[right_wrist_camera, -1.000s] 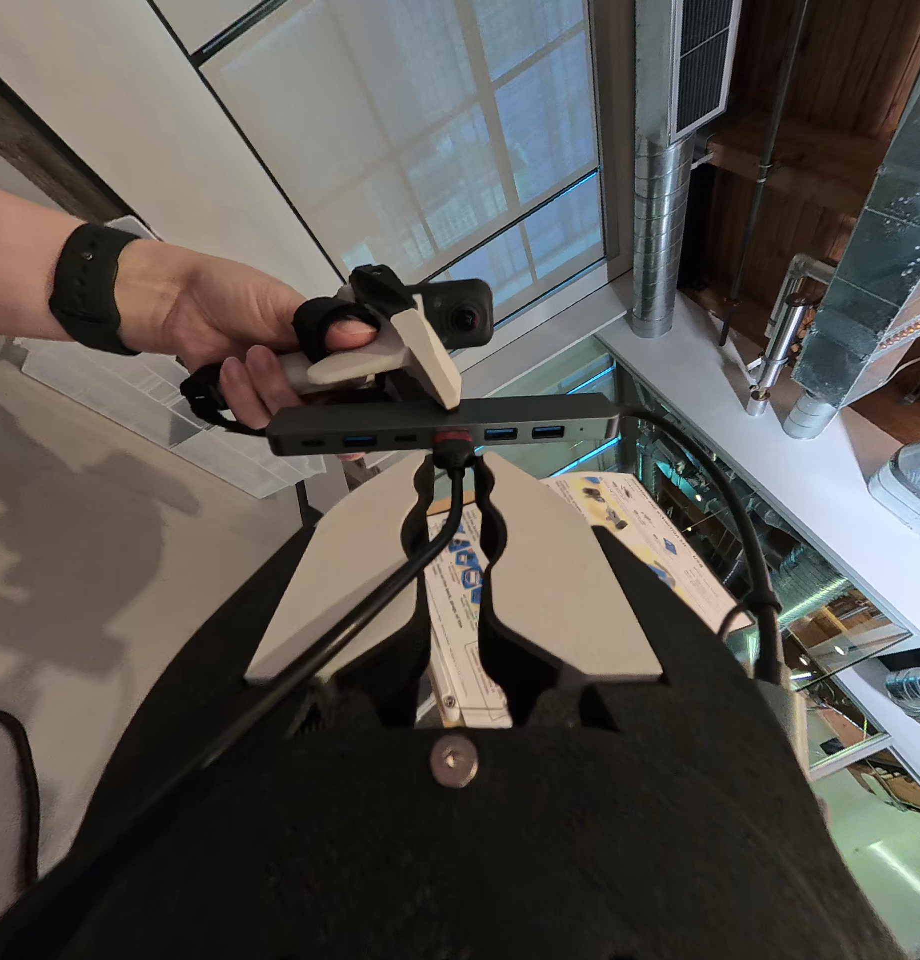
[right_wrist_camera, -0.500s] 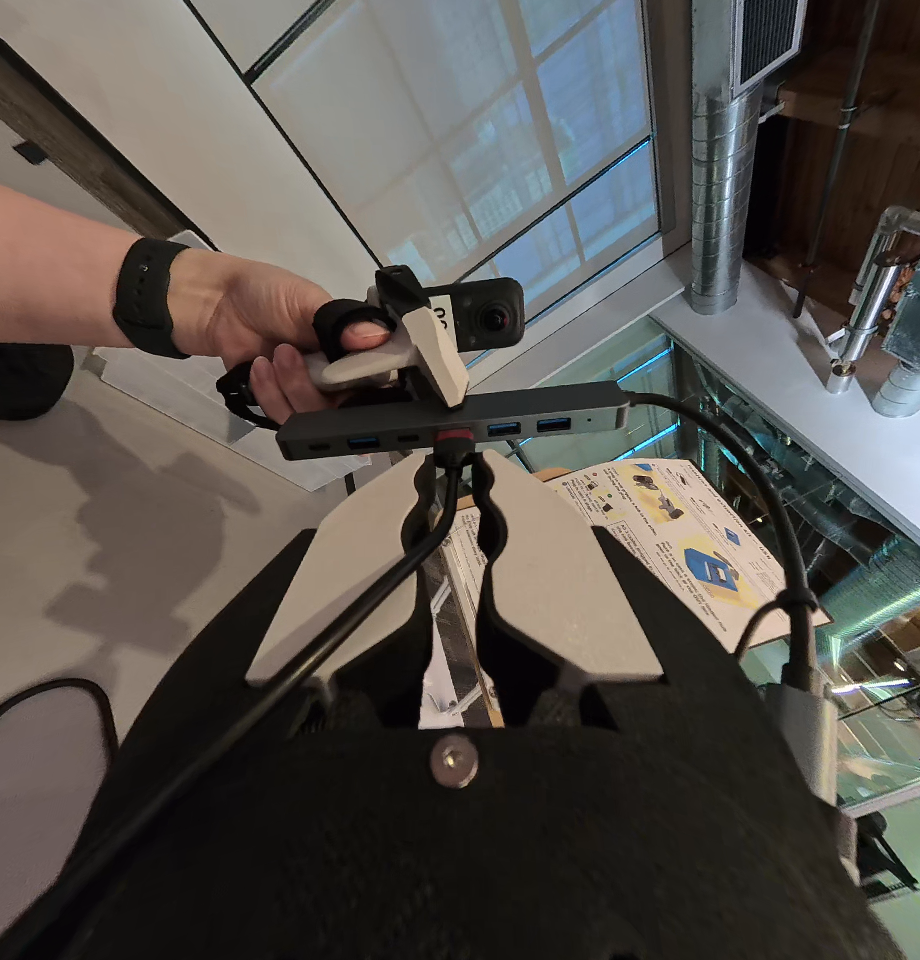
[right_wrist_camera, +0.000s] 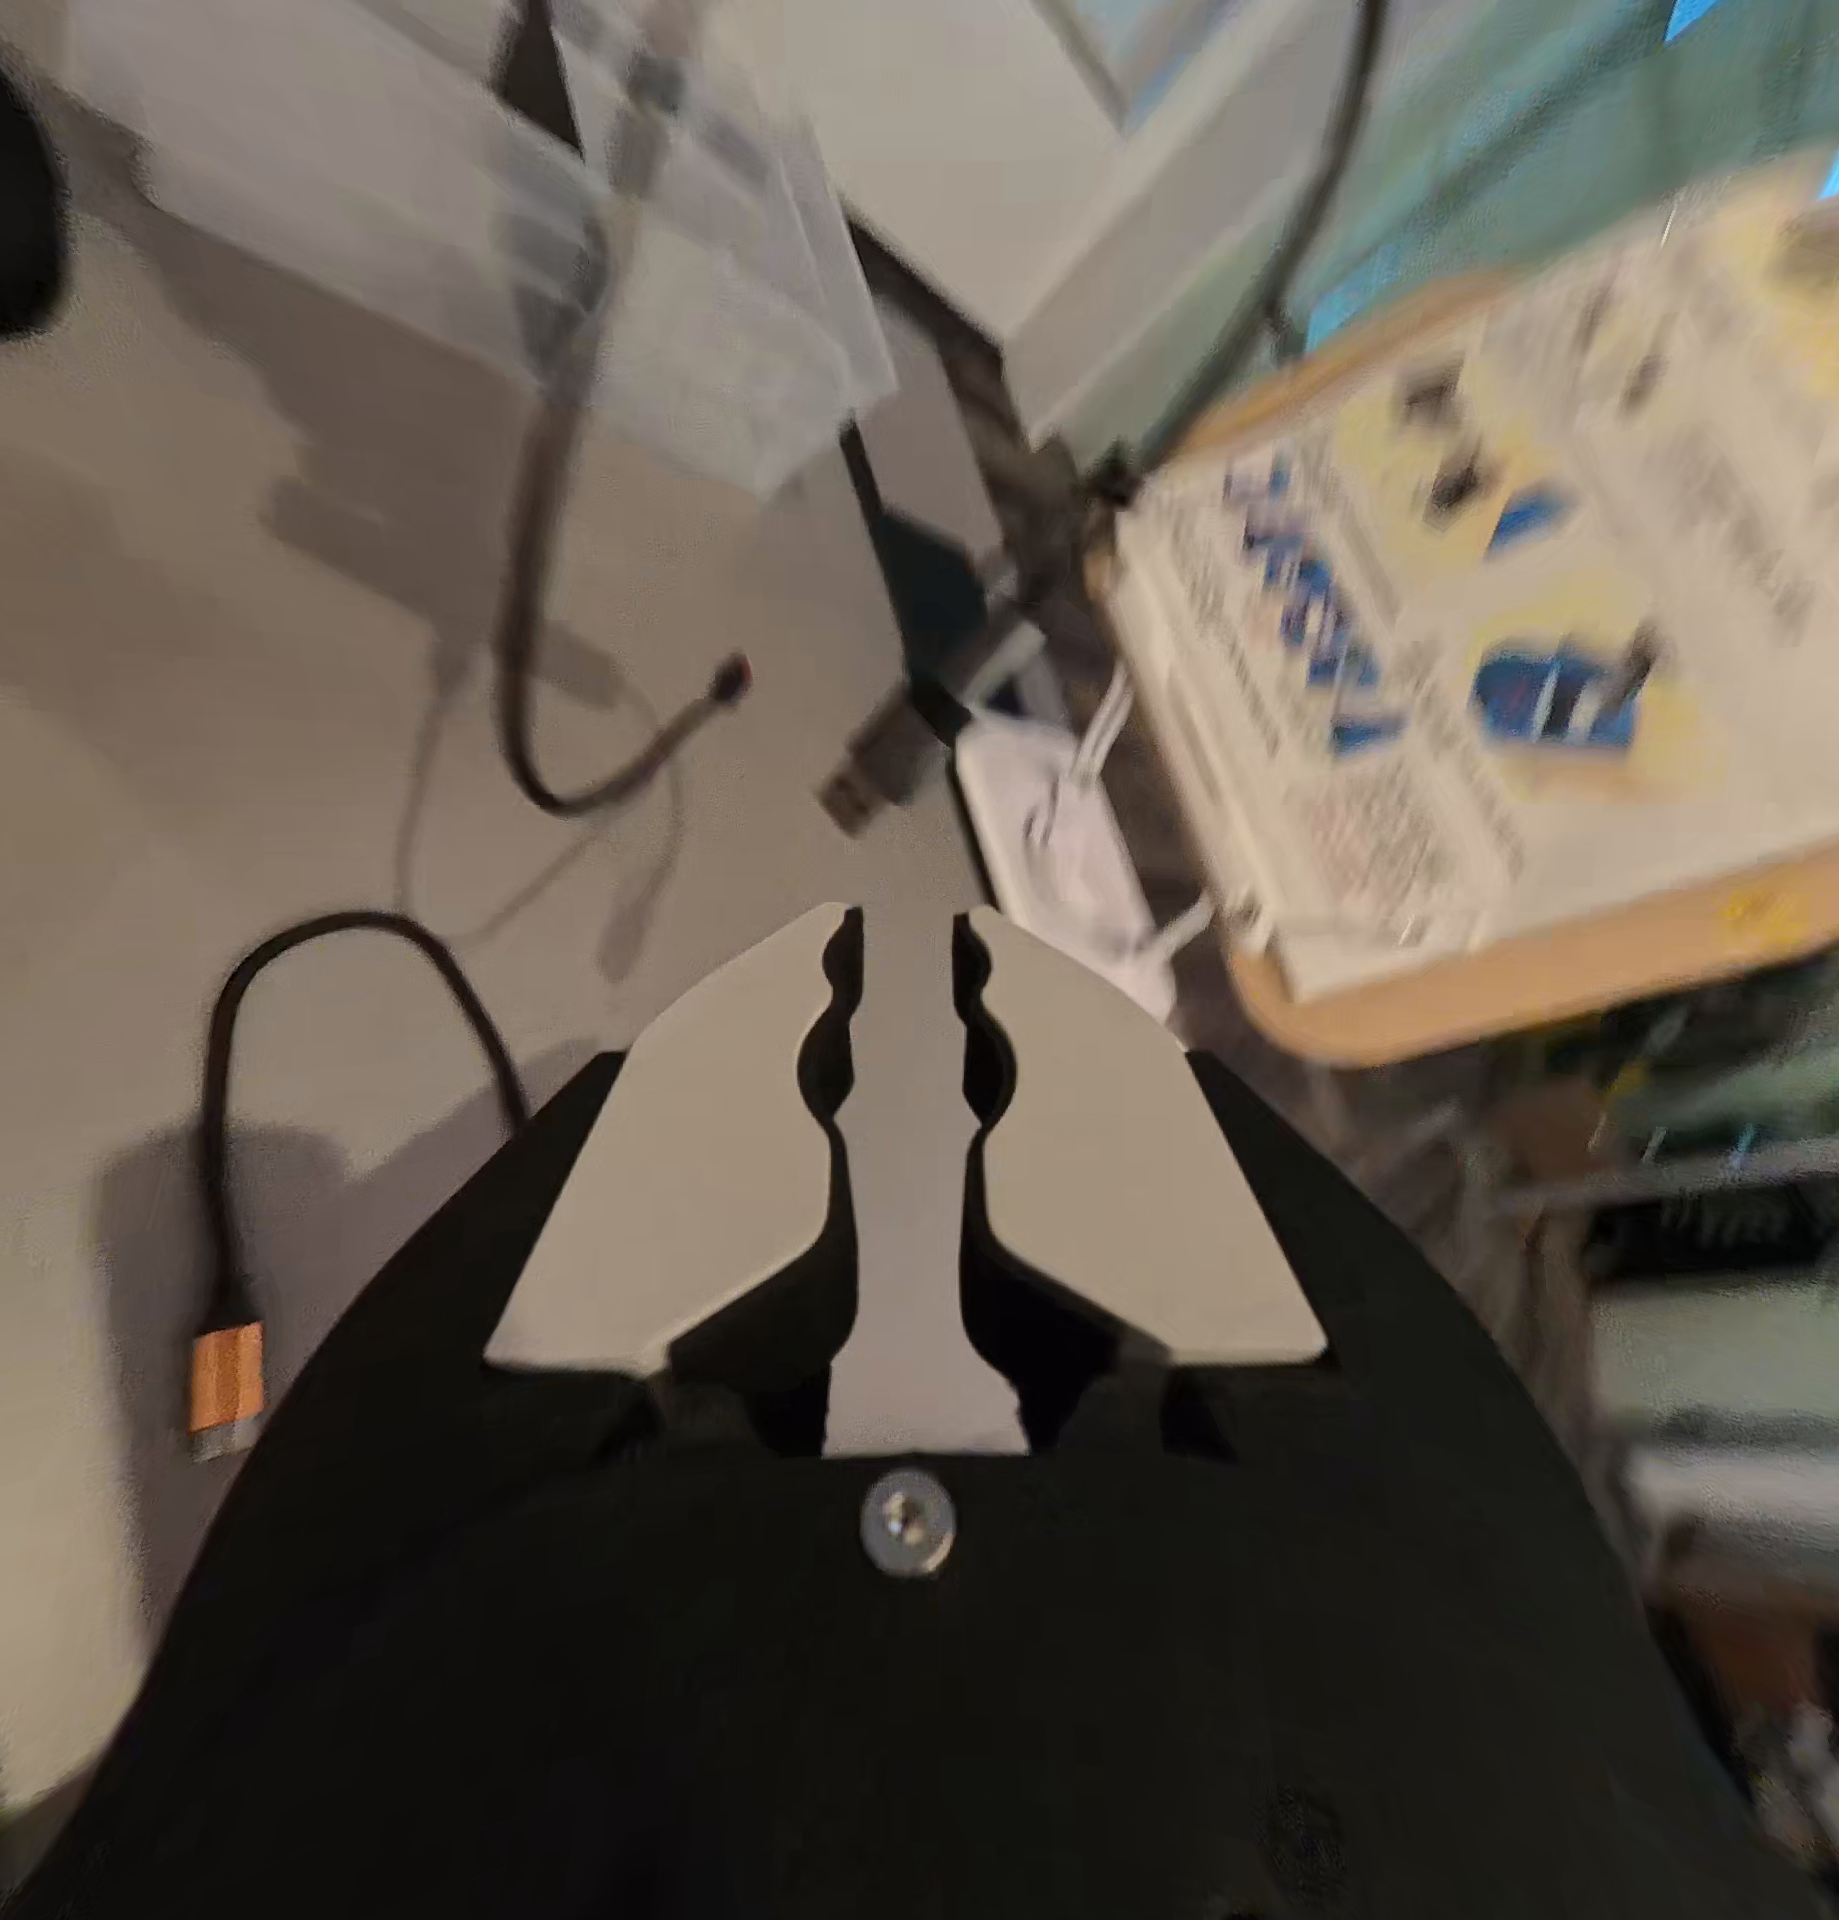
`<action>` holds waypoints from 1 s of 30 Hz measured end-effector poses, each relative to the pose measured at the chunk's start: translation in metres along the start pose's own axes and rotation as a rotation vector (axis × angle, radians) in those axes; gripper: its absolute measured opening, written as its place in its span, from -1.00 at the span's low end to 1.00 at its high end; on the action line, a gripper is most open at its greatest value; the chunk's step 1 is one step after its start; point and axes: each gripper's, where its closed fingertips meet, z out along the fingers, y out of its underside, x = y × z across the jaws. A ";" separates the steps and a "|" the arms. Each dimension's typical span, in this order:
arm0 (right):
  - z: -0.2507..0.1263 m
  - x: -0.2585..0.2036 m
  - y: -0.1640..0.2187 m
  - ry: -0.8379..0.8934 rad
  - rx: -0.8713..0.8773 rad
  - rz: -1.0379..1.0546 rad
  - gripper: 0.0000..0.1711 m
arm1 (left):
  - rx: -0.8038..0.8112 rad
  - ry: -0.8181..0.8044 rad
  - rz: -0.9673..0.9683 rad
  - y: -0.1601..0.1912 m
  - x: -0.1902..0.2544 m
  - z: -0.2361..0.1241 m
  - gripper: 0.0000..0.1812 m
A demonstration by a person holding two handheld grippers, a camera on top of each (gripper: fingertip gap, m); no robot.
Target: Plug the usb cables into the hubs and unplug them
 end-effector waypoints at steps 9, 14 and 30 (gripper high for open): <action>0.011 -0.055 0.123 0.332 -0.446 0.921 -0.72 | -0.271 -0.161 -0.337 0.085 -0.065 0.001 -0.89; 0.026 -0.074 0.139 0.328 -0.560 1.163 -0.56 | -0.293 -0.175 -0.428 0.106 -0.090 0.011 -0.89; 0.045 -0.080 0.162 0.473 -0.883 1.039 -0.59 | -0.323 -0.588 -0.280 0.151 -0.171 0.024 -0.85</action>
